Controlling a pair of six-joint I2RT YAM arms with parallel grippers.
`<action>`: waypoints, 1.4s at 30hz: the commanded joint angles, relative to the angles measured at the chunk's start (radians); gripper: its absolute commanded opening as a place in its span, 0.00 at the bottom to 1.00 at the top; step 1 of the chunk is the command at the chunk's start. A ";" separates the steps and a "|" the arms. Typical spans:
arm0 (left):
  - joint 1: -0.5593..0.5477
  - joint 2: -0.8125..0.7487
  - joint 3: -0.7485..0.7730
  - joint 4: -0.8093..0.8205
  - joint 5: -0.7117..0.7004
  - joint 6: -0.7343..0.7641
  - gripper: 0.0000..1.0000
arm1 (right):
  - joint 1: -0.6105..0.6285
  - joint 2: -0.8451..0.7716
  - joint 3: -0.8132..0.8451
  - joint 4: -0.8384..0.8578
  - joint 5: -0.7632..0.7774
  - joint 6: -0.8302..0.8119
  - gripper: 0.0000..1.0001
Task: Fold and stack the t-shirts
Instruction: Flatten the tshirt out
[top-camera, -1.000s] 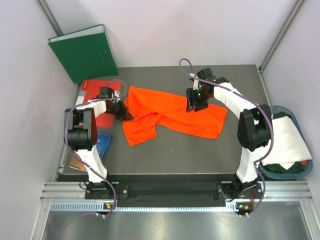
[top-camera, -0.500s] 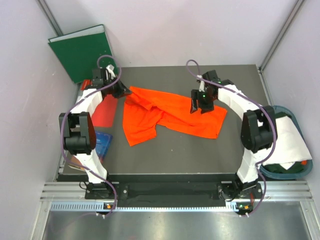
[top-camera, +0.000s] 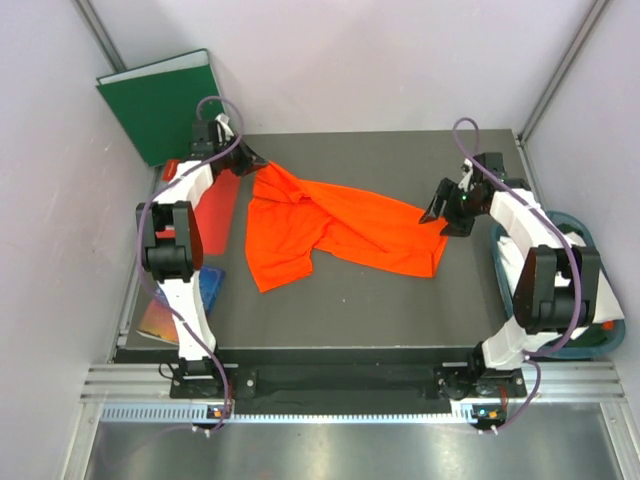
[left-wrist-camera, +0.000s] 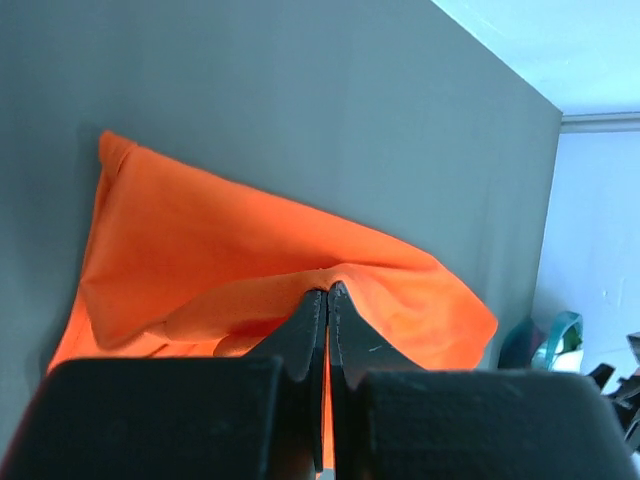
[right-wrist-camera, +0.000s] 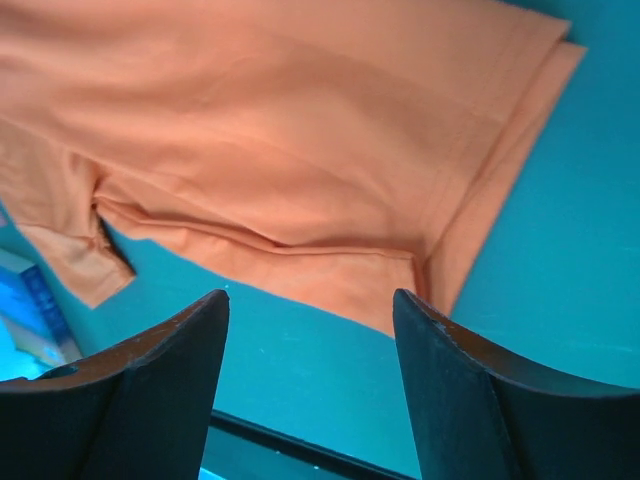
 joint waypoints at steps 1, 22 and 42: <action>0.000 0.046 0.086 0.073 0.033 -0.052 0.00 | 0.007 -0.027 -0.056 0.078 -0.116 0.046 0.66; 0.005 0.288 0.422 0.171 0.076 -0.250 0.00 | 0.544 0.406 0.453 -0.184 0.594 -0.255 0.67; 0.011 0.284 0.379 0.148 0.091 -0.223 0.00 | 0.582 0.499 0.391 -0.129 0.612 -0.279 0.54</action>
